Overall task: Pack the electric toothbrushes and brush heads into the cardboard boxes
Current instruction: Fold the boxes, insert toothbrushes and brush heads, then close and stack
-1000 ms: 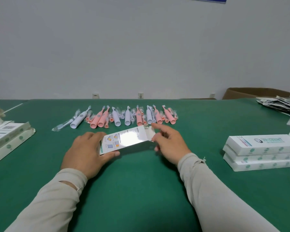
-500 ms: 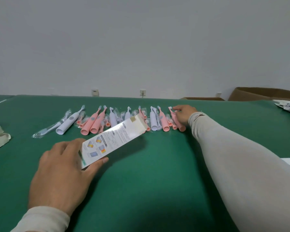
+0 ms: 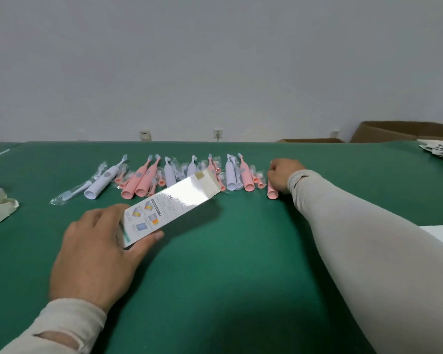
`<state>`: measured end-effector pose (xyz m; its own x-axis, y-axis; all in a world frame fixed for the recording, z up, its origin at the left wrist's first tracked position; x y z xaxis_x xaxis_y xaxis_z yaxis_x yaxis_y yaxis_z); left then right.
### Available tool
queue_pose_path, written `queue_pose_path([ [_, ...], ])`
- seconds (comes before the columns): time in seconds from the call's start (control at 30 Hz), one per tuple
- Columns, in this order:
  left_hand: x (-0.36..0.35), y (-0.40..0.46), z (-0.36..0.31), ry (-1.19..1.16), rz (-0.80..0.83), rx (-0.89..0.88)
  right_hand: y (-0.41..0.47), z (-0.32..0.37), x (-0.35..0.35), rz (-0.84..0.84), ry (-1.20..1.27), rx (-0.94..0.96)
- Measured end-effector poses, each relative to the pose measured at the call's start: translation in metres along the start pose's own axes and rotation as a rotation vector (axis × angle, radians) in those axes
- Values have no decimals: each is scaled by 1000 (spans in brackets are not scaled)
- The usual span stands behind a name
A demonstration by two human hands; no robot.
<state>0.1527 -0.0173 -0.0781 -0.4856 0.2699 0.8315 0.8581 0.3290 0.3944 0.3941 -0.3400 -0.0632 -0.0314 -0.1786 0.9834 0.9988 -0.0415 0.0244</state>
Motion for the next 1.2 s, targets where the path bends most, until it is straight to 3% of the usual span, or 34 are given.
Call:
queue_pose_path([
  [0.27, 10, -7, -13, -1, 22, -62, -114, 1, 0, 54, -143, -10],
  [0.53, 24, -20, 2, -81, -7, -9, -197, 28, -3, 4, 71, 130],
  [0.67, 24, -18, 1, -58, -6, -25, -162, 13, 34, -289, 177, -4],
  [0.73, 22, -16, 0, -34, 2, -34, -141, 10, 41, -287, 76, 14],
  [0.9, 18, -17, 0, -38, -23, -32, -106, 21, 18, -28, -370, 256],
  [1.2, 17, -14, 0, -43, -12, -25, -130, 44, 6, -35, -580, 523],
])
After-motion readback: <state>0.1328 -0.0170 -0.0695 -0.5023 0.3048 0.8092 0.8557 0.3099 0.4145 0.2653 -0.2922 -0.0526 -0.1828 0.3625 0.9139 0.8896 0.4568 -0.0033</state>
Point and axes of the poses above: each hand's wrist, its own y-axis towards the middle knuckle, its own x-axis out of the back of the hand, z = x × y, the point moved 6 cm from there along y, towards the middle knuckle, and after that the axes turned 2 degrees about -x, right-handed, at the moved point
